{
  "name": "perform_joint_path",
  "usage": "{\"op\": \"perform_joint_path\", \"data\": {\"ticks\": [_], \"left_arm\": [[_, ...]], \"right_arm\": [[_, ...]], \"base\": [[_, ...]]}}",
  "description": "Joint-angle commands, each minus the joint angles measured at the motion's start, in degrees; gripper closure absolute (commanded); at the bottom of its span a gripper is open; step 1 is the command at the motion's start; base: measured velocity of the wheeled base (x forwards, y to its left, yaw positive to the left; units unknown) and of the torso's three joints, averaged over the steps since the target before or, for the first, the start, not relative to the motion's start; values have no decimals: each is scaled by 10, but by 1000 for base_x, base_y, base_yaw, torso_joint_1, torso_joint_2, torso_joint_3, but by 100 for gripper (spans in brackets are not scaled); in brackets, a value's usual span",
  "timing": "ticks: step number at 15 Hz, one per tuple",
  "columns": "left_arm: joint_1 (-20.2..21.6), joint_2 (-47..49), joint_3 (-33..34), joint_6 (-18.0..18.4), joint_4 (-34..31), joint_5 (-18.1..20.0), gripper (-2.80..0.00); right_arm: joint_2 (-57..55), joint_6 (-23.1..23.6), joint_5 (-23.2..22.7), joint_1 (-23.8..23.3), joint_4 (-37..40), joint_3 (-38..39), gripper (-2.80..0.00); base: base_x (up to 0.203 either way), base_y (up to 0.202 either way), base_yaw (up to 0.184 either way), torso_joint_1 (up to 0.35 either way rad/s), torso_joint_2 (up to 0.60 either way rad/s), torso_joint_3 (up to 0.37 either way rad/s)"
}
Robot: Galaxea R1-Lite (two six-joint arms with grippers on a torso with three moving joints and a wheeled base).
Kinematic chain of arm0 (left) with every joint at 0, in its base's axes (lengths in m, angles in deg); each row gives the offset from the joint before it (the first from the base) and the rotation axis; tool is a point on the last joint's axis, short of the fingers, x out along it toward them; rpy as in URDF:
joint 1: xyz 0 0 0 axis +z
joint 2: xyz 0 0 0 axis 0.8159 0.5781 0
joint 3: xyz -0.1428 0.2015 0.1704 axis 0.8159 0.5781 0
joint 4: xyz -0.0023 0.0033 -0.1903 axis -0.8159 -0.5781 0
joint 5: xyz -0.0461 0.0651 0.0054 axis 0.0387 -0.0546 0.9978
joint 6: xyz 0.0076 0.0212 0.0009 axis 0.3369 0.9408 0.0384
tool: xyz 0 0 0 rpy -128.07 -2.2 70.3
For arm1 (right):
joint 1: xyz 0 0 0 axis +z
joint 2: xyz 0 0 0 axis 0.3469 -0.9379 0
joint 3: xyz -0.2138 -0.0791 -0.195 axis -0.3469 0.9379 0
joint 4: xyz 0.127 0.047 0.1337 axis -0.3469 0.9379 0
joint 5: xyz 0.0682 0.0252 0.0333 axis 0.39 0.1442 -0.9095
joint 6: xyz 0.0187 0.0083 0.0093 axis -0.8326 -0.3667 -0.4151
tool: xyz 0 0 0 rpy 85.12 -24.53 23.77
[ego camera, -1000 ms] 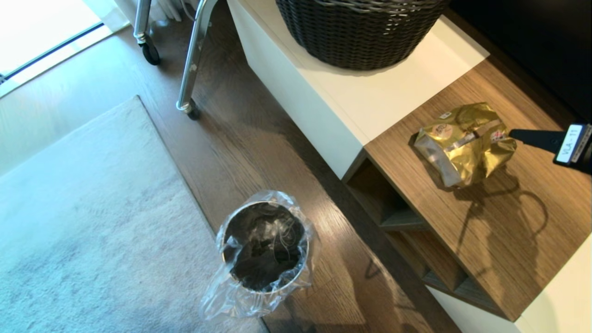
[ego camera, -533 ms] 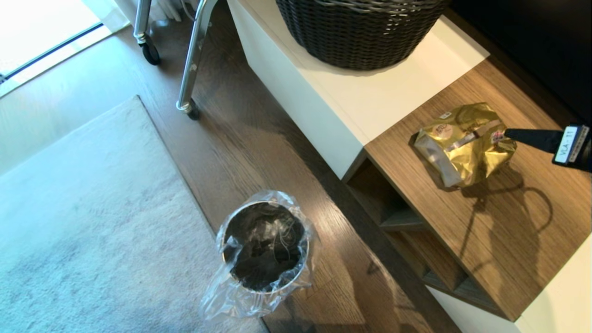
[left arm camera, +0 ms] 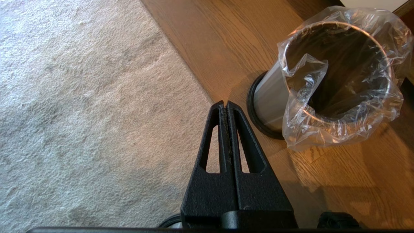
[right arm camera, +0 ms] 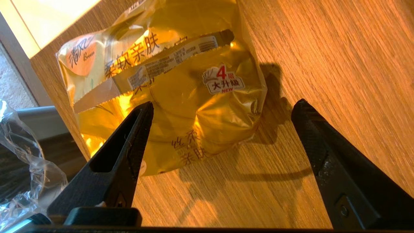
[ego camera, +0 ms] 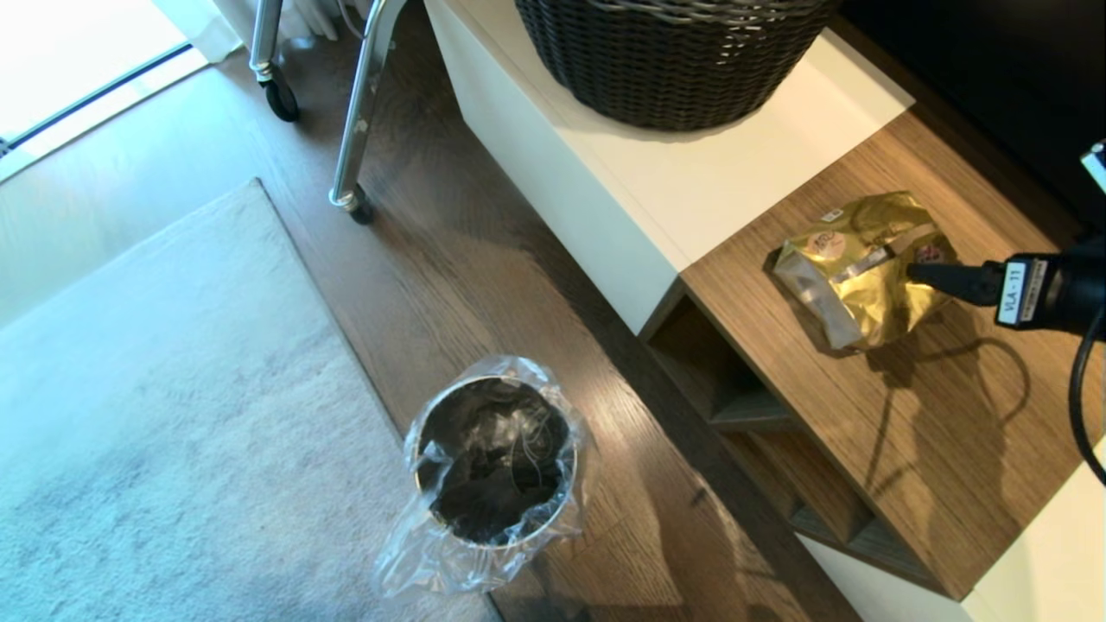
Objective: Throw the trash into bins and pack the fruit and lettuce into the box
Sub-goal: Pick up the empty tissue packaging bag
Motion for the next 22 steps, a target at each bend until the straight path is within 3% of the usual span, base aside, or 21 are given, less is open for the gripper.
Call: {"op": "perform_joint_path", "data": {"ticks": [1,8,12,13,22], "left_arm": [[0,0,0,0,0,0,0],[0,0,0,0,0,0,0],[0,1,0,0,0,0,0],[0,0,0,0,0,0,0],[0,0,0,0,0,0,0]], "right_arm": [[-22,2,0,2,-22,2,-280],[-55,50,0,2,-54,4,-280],[-68,52,-1,3,-84,4,-280],[-71,52,-1,3,-90,4,0],[-66,52,-2,6,-94,7,0]], "base": [[0,0,0,0,0,0],[0,0,0,0,0,0],[0,0,0,0,0,0],[0,0,0,0,0,0],[0,0,0,0,0,0]]}}
